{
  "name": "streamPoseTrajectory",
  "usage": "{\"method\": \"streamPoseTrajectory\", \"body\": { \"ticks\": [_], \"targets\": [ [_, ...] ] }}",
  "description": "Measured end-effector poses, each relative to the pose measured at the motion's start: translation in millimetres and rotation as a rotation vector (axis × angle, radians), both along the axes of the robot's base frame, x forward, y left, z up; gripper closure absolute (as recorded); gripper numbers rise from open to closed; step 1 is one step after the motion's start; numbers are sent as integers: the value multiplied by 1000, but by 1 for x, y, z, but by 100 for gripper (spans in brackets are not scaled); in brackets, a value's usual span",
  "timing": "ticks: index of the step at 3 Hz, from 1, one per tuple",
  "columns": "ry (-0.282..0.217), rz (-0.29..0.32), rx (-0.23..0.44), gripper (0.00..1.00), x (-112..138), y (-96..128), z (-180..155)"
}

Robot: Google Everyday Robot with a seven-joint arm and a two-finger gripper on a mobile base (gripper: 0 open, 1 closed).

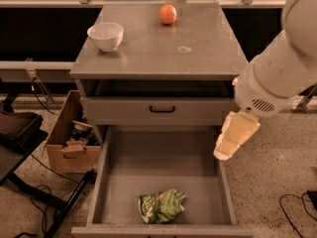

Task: Pick green jalapeno chip bag from middle drawer and place on counter

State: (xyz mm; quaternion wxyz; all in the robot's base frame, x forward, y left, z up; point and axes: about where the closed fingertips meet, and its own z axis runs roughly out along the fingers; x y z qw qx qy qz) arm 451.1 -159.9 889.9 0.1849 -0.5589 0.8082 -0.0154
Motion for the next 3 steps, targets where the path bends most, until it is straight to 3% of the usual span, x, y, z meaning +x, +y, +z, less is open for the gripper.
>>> {"method": "streamPoseTrajectory", "body": {
  "ticks": [1,2,3],
  "targets": [
    [-16,-29,8,0,21,35,-79],
    [-33,-40,7,0,34,55,-122],
    [-32,-39,7,0,34,55,-122]
  ]
}}
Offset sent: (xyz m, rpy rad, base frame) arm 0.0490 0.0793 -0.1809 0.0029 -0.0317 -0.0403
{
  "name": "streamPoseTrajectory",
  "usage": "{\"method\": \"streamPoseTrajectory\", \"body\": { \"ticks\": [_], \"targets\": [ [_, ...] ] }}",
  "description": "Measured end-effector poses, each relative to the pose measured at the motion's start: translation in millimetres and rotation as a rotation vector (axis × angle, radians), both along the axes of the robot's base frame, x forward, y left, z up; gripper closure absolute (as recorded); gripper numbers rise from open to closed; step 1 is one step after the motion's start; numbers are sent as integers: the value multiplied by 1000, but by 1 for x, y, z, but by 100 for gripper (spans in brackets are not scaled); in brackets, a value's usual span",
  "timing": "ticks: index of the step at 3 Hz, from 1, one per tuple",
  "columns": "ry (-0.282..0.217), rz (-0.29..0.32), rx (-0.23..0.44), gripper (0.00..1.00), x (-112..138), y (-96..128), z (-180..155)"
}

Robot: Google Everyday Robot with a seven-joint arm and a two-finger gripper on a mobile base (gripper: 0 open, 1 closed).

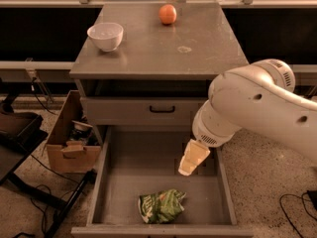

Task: Pick green jalapeno chip bag from middle drawer and place on counter

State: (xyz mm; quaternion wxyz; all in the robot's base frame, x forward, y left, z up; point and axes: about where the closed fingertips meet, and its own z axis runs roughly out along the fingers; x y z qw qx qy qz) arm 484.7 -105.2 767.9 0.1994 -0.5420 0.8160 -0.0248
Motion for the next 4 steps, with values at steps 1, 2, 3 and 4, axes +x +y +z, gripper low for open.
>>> {"method": "streamPoseTrajectory", "body": {
  "ticks": [1,2,3,4],
  "targets": [
    [62,15,81,0,-14,27,-51],
    [106,19,118,0,-28,58,-118],
    [115,1,115,0,-10,73,-187],
    [106,6,80,0,6,70,-227]
  ]
}}
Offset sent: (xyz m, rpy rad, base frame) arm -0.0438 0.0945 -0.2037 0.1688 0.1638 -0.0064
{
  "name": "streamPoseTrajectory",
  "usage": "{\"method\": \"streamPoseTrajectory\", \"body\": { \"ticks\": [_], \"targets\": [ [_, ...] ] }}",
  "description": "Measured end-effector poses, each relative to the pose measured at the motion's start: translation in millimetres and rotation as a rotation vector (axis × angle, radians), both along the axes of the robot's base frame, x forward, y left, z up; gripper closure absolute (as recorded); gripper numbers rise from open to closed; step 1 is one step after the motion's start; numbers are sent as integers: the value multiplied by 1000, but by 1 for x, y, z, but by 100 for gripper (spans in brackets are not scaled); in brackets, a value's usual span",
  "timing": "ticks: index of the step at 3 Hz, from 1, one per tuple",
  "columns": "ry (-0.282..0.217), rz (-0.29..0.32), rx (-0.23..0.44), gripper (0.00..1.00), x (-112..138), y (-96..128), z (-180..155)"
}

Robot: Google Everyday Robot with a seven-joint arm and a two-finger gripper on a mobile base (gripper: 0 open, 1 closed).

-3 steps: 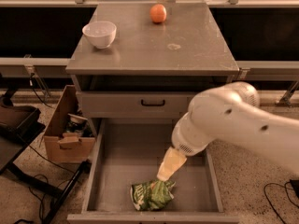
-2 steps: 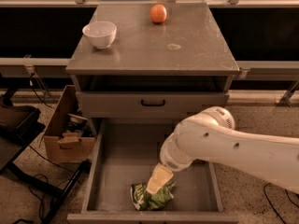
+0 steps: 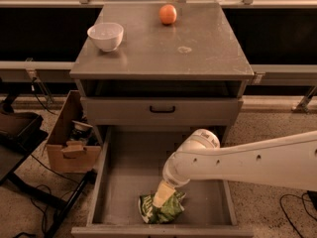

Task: Pick green jalapeno chip bag from middle drawer and place on counter

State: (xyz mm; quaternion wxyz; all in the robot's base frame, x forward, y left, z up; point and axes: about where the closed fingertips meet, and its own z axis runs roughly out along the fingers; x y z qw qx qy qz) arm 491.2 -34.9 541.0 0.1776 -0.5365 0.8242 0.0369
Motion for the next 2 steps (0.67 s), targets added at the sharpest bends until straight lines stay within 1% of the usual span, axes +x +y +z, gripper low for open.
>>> {"method": "streamPoseTrajectory", "body": {
  "ticks": [1,2],
  "targets": [
    [1,9,13,0,0,0,-5],
    [-6,22,52,0,9,-15,-35]
  ]
}}
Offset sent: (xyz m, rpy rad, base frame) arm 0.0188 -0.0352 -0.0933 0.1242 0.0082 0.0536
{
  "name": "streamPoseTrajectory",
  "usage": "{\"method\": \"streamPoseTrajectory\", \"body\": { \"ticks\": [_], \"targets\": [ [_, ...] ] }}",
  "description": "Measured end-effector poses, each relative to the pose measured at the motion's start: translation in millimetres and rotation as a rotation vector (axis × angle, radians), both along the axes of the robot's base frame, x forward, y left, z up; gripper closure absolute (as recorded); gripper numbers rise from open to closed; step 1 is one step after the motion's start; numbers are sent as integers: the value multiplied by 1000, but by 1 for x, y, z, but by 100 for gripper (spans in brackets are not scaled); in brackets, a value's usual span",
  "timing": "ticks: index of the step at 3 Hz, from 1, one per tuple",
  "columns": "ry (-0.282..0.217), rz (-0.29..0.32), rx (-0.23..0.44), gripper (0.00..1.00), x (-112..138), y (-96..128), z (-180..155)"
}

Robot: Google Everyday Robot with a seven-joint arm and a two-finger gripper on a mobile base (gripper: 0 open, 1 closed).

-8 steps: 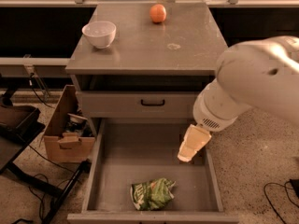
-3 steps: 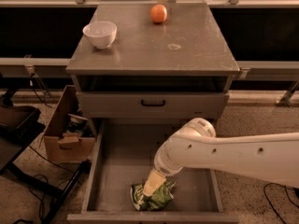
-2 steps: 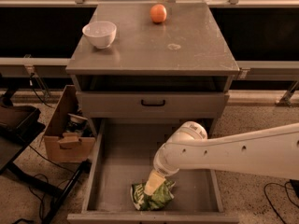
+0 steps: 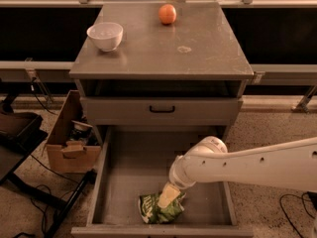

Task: Pick green jalapeno chip bag from middle drawer and place on counter

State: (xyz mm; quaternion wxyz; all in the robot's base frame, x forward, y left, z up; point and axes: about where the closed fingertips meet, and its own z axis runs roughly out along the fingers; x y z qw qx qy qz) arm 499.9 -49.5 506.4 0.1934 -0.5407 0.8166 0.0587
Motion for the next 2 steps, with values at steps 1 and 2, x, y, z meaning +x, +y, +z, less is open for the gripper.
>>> {"method": "streamPoseTrajectory", "body": {
  "ticks": [1,2],
  "targets": [
    [27,33,16,0,6,-14,-44],
    [79,69,34,0,5,-19,-83]
  ]
}}
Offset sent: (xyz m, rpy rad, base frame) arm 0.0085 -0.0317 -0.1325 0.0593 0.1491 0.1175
